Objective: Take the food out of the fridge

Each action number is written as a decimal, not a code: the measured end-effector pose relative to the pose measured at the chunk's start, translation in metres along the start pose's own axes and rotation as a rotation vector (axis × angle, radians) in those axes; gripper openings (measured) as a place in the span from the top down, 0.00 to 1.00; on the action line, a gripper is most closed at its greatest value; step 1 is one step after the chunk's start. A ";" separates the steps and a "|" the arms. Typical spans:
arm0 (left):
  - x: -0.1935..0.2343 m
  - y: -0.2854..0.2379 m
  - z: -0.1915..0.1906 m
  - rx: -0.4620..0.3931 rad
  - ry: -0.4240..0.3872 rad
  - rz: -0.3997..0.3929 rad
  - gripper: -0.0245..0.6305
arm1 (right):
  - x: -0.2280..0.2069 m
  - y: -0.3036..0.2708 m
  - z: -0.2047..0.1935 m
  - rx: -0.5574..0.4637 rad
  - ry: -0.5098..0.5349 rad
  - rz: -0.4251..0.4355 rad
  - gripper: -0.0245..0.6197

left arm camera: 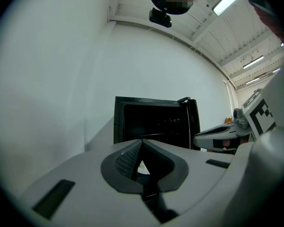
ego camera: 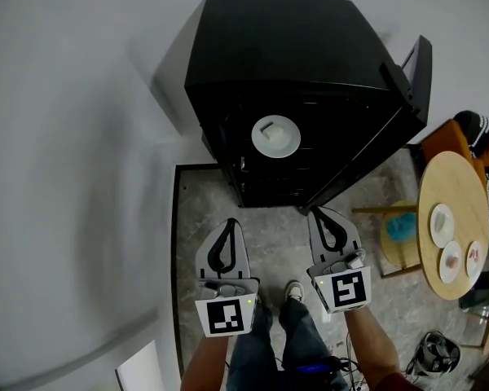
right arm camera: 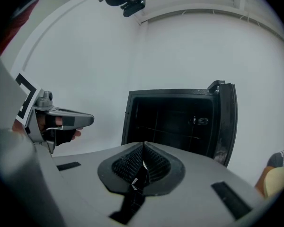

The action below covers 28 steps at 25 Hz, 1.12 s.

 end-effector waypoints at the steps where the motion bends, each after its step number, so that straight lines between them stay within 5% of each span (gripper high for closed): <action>1: 0.001 -0.001 -0.004 0.001 0.004 -0.001 0.94 | 0.001 -0.004 -0.002 -0.033 -0.012 -0.005 0.93; 28: 0.020 -0.042 -0.132 0.027 -0.046 0.013 0.94 | 0.016 -0.061 -0.129 -0.045 -0.039 -0.013 0.93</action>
Point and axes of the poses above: the fingertips, and each gripper's own axes: y backward along the fingers, x to its left, z out of its top, the point moved 9 cm from there along y, backward along the fingers, and after that the axes turned 1 degree about -x, right-handed, at the moved point
